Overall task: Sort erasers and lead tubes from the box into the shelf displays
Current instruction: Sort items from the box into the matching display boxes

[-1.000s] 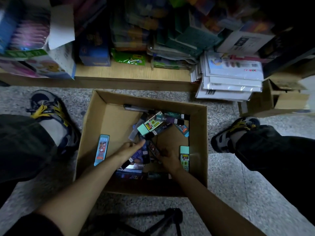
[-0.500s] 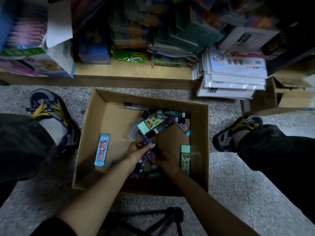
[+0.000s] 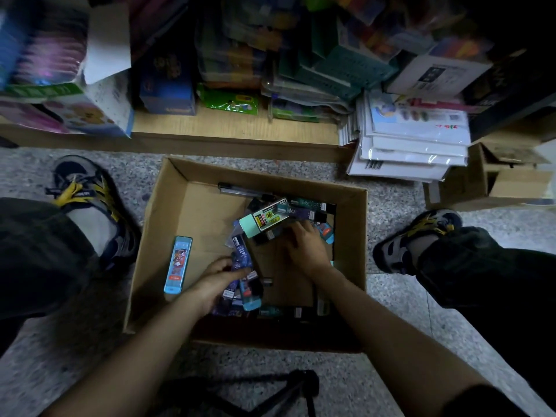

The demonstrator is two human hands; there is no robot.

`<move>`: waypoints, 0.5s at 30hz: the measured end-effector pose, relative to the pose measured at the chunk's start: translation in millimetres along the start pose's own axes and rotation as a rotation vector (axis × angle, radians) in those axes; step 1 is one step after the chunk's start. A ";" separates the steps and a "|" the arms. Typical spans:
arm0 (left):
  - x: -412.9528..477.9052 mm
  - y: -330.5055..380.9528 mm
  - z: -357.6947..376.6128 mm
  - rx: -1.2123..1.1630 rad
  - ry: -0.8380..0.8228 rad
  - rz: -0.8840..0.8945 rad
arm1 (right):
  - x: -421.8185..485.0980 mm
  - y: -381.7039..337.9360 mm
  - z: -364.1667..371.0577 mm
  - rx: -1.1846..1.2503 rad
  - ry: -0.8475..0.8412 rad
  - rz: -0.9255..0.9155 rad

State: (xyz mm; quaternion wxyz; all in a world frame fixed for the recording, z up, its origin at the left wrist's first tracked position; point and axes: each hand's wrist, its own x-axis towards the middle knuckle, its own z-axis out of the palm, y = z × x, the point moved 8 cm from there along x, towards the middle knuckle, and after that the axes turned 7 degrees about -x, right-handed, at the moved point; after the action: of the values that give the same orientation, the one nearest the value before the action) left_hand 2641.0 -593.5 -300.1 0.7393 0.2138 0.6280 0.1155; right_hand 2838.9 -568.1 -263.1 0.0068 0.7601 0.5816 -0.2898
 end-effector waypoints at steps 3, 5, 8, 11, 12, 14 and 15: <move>-1.0 3.8 -4.9 -0.018 -0.036 0.012 | 15.7 -10.6 8.4 -0.141 -0.086 -0.061; -0.9 4.2 -7.7 -0.048 -0.046 0.000 | 18.6 -14.8 13.6 -0.275 -0.091 -0.094; 0.6 0.8 -11.2 -0.061 -0.032 -0.030 | 14.9 -16.2 21.3 -0.419 -0.073 -0.129; 1.6 -4.8 -16.0 -0.063 -0.012 -0.067 | 2.7 -11.4 32.6 -0.404 -0.086 -0.118; 0.9 -5.7 -16.3 -0.072 -0.014 -0.073 | -1.3 -9.2 34.5 -0.369 -0.091 -0.094; -0.9 -4.5 -17.1 -0.098 -0.008 -0.058 | -8.3 -4.2 36.6 -0.226 -0.100 -0.025; -2.2 -2.7 -17.9 -0.098 0.005 -0.038 | -12.3 -2.2 35.8 -0.126 -0.111 0.018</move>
State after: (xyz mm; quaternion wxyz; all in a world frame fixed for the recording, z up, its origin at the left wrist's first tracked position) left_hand 2622.9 -593.8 -301.6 0.7493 0.1650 0.6275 0.1325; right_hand 2819.6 -590.6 -286.7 0.0894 0.7461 0.5906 -0.2940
